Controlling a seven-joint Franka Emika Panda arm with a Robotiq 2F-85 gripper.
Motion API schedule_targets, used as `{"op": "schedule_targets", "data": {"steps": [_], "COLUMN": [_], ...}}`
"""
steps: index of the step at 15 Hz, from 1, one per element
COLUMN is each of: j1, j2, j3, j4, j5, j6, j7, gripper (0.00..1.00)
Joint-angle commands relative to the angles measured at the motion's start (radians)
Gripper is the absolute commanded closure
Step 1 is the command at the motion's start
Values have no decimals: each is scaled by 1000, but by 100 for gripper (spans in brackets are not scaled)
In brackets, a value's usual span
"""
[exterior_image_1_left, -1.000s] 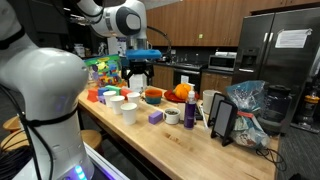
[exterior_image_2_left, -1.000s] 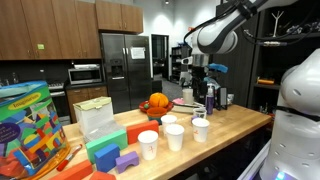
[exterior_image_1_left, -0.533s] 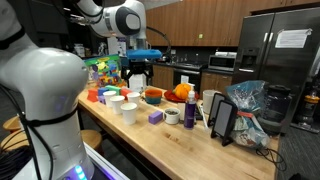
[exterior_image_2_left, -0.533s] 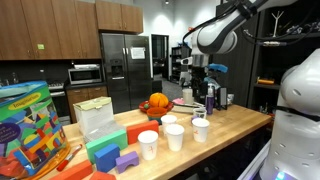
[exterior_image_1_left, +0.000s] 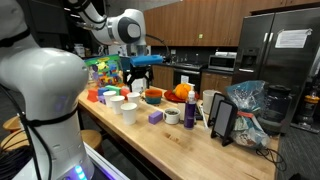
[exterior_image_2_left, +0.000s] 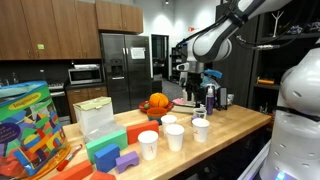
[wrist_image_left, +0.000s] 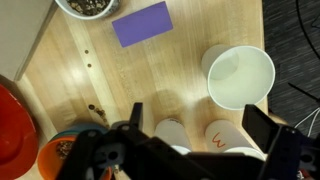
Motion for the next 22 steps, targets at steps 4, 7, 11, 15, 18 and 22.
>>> {"op": "schedule_targets", "data": {"steps": [4,7,11,15,18,22], "j1": [13,5,-15,-27,-33,-45], "j2": [165,224,271,300,314,331], "j3": [-19,-8,18,34,48,74], "j4": [1,1,3,5,6,7], "j5": [87,135,156,155,145,117], "j6": [112,131,131,162,193,222], "j7": [-179,-255,-290,-296,-284,-259], "gripper": [0,0,0,0,26,55]}}
